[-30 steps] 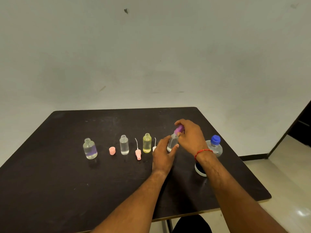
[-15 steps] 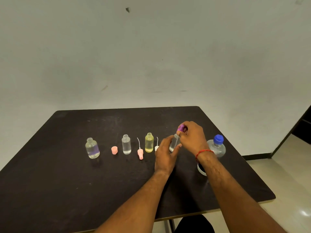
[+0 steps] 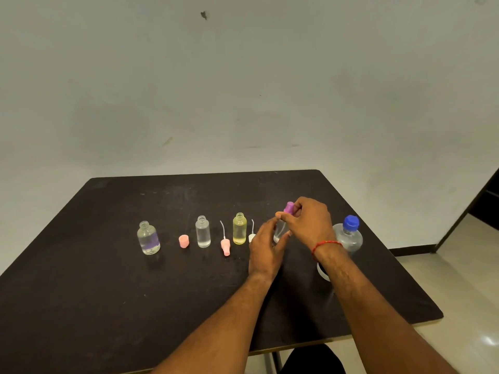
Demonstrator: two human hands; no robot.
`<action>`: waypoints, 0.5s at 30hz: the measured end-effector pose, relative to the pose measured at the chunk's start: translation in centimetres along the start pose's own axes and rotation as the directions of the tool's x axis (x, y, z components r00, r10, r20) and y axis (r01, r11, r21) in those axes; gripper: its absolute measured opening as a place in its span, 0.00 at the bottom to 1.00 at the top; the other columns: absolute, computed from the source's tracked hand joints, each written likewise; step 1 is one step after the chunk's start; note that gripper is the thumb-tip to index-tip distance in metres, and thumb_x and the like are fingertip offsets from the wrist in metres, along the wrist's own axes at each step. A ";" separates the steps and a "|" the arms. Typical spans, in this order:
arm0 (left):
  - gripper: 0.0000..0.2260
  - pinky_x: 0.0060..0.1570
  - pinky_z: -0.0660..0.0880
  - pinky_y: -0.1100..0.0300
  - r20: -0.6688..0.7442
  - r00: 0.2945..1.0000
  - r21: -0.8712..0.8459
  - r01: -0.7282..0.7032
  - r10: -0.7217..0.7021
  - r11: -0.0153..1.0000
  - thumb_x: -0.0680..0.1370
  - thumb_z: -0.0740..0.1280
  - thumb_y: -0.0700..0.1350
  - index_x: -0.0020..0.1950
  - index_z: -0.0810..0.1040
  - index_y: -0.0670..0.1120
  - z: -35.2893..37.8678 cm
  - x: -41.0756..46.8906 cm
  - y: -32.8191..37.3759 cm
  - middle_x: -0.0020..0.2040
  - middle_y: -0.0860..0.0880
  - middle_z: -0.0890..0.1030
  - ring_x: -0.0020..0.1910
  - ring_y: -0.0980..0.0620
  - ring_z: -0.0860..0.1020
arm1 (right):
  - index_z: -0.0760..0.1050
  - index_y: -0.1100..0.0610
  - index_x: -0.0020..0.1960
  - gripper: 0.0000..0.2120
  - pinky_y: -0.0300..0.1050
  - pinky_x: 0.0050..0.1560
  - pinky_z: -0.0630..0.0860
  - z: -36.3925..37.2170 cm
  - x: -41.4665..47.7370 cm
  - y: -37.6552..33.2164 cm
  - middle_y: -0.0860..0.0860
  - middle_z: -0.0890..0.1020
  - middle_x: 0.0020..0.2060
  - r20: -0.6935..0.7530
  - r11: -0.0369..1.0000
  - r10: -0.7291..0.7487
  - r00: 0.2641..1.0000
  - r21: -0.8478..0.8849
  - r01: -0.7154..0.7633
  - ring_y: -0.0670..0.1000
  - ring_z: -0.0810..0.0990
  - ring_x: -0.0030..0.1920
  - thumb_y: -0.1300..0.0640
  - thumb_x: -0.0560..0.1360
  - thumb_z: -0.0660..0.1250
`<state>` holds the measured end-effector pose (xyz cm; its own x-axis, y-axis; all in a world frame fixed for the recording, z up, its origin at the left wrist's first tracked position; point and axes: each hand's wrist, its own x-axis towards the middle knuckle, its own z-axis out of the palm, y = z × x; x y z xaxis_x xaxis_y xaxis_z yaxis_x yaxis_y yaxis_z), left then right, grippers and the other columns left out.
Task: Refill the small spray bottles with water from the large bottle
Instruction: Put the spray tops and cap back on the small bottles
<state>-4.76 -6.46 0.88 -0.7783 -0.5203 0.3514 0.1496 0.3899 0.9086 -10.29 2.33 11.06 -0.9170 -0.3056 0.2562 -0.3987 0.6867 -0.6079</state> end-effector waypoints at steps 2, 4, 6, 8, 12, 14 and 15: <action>0.18 0.57 0.80 0.49 -0.003 1.000 -0.027 0.005 -0.005 1.000 0.80 0.71 0.50 0.69 0.77 0.48 0.0 0.0 0.0 0.59 0.52 0.82 0.57 0.54 0.81 | 0.75 0.51 0.53 0.19 0.40 0.46 0.76 0.0 -0.1 0.0 0.46 0.80 0.45 0.009 0.998 -0.002 1.000 0.059 0.001 0.45 0.78 0.44 0.43 0.69 0.75; 0.17 0.57 0.80 0.48 -0.005 1.000 -0.051 0.013 -0.013 0.999 0.80 0.72 0.49 0.68 0.78 0.48 0.0 0.0 0.1 0.58 0.52 0.83 0.57 0.54 0.81 | 0.72 0.52 0.65 0.25 0.44 0.54 0.78 -0.1 -0.2 0.0 0.45 0.78 0.50 0.011 0.989 -0.033 0.999 0.146 0.031 0.46 0.78 0.51 0.49 0.71 0.76; 0.16 0.57 0.80 0.47 -0.004 1.000 -0.060 0.016 -0.017 0.998 0.80 0.72 0.49 0.67 0.78 0.49 0.0 -0.1 0.1 0.58 0.52 0.83 0.57 0.53 0.81 | 0.70 0.52 0.69 0.28 0.43 0.58 0.76 -0.1 -0.3 0.1 0.45 0.78 0.52 0.009 0.970 -0.048 0.999 0.237 0.045 0.45 0.78 0.52 0.60 0.72 0.74; 0.17 0.57 0.80 0.47 0.001 1.000 -0.051 0.011 -0.011 0.999 0.80 0.72 0.50 0.67 0.78 0.49 0.1 -0.1 0.1 0.58 0.52 0.83 0.57 0.53 0.81 | 0.72 0.51 0.67 0.26 0.41 0.57 0.77 0.1 -0.3 0.3 0.44 0.80 0.48 -0.015 0.956 -0.042 0.999 0.288 0.045 0.42 0.78 0.48 0.65 0.72 0.72; 0.17 0.58 0.79 0.47 0.006 1.000 -0.048 0.006 -0.006 0.999 0.79 0.72 0.49 0.67 0.78 0.48 0.1 0.0 0.2 0.59 0.51 0.83 0.58 0.52 0.81 | 0.76 0.49 0.56 0.17 0.34 0.47 0.78 0.6 -0.5 0.5 0.41 0.79 0.41 -0.081 0.948 -0.001 0.997 0.316 0.027 0.41 0.79 0.41 0.61 0.71 0.75; 0.18 0.59 0.79 0.49 -0.003 1.000 -0.042 0.010 -0.010 0.999 0.79 0.72 0.49 0.68 0.78 0.48 0.1 0.0 0.1 0.60 0.51 0.82 0.58 0.53 0.81 | 0.76 0.49 0.54 0.16 0.31 0.42 0.76 0.8 -0.5 0.6 0.42 0.79 0.39 -0.094 0.943 0.012 0.996 0.333 0.020 0.42 0.79 0.40 0.57 0.70 0.77; 0.18 0.59 0.79 0.49 -0.004 1.000 -0.047 0.018 -0.018 0.999 0.79 0.73 0.49 0.68 0.78 0.48 0.1 0.0 0.1 0.60 0.52 0.82 0.59 0.54 0.81 | 0.75 0.49 0.55 0.17 0.31 0.42 0.76 0.9 -0.5 0.6 0.42 0.79 0.40 -0.089 0.940 0.013 0.996 0.341 0.018 0.42 0.79 0.40 0.55 0.70 0.77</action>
<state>-4.80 -6.32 0.93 -0.7785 -0.5302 0.3359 0.1642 0.3445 0.9243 -10.07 2.29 9.91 -0.9196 -0.2365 0.3138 -0.3876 0.4151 -0.8231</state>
